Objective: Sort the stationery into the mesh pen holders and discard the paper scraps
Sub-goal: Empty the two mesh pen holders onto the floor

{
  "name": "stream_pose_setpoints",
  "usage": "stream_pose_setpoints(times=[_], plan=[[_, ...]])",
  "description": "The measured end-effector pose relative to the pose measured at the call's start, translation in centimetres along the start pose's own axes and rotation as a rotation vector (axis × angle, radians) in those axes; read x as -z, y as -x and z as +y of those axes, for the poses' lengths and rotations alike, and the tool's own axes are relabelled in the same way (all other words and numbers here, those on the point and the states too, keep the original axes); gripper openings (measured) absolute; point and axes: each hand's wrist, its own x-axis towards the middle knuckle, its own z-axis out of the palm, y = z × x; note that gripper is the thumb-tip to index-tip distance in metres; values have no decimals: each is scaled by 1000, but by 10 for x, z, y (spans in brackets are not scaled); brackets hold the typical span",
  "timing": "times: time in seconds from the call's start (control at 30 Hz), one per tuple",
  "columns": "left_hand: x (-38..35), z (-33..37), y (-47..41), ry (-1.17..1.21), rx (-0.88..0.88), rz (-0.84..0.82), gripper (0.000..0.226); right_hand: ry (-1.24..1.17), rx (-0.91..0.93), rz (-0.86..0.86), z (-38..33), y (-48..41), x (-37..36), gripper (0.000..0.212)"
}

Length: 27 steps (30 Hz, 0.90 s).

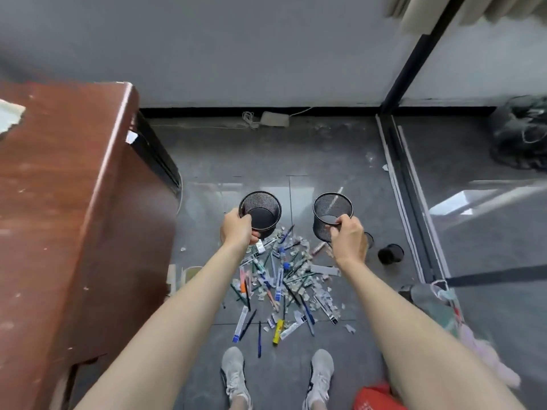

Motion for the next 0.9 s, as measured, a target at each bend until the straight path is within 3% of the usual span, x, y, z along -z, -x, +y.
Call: stream_pose_setpoints(times=[0.27, 0.5, 0.73, 0.9], plan=[[-143, -134, -44, -49, 80, -163, 28, -205, -289, -14, 201, -6, -106, 13], [-249, -249, -125, -180, -1, -380, 15, -312, -485, 189, 326, -37, -212, 15], [-375, -323, -183, -179, -172, -572, 14, -270, -539, 309, 435, -97, -281, 18], [-458, -356, -210, -168, -244, -663, 11, -228, -503, 234, 487, -138, -315, 20]])
